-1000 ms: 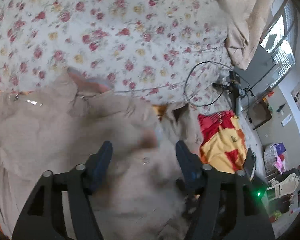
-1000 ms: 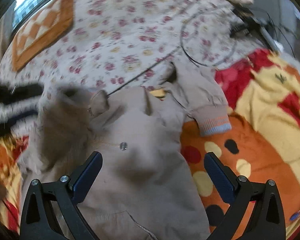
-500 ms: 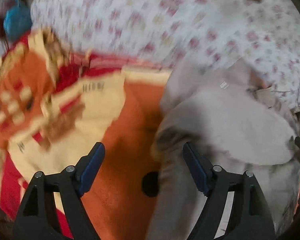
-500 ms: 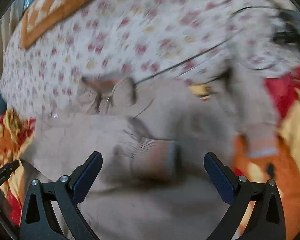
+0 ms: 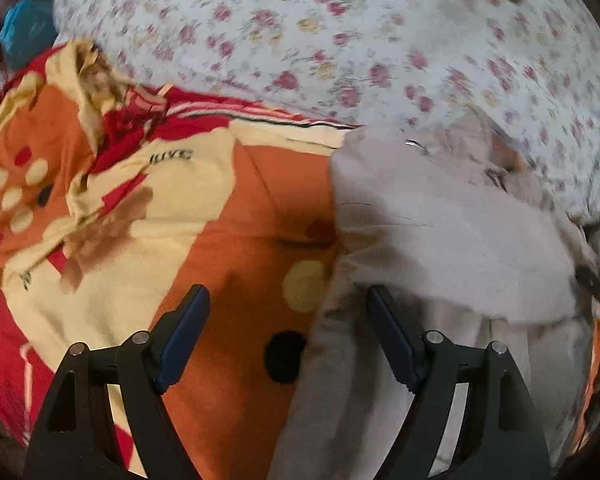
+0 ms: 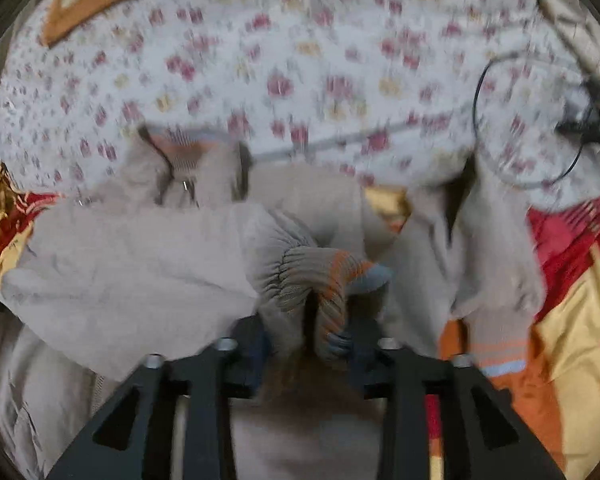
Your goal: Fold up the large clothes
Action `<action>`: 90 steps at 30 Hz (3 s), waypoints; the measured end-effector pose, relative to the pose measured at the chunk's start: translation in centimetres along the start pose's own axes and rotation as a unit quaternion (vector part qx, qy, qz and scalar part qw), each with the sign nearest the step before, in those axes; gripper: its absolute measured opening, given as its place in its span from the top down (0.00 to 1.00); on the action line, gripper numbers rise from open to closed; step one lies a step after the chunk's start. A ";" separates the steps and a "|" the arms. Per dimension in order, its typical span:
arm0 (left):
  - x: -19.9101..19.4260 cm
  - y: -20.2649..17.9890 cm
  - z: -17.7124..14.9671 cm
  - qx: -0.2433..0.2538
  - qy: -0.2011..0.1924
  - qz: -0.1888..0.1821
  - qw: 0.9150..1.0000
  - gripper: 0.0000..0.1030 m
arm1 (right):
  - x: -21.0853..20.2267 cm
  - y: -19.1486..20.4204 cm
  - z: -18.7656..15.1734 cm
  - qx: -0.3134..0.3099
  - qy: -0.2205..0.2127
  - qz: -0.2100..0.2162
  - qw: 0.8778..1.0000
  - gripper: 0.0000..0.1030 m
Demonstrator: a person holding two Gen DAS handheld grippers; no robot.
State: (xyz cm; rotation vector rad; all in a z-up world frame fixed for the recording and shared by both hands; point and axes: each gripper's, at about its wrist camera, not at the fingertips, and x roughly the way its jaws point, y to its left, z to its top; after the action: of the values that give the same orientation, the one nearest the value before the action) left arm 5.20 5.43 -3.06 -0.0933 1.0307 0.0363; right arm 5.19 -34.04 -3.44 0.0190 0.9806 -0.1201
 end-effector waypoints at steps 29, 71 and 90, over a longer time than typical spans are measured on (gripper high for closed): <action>4.7 -1.5 0.3 0.011 0.022 0.034 0.999 0.18 | -4.4 -4.2 -0.3 0.078 -0.094 -0.058 0.991 0.41; 4.5 -4.6 0.1 0.031 0.014 -0.019 0.999 0.18 | -0.1 -0.5 -2.0 0.039 -0.008 0.023 0.999 0.58; 5.8 -4.3 -0.3 0.025 0.023 0.003 0.999 0.00 | -2.2 -1.1 -2.6 0.066 -0.037 0.057 0.996 0.49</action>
State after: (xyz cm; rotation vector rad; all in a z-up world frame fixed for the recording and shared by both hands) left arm 8.25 1.09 -7.88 -0.0463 1.0768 0.0134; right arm 1.65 -34.76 -3.00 0.1901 0.8948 -0.0786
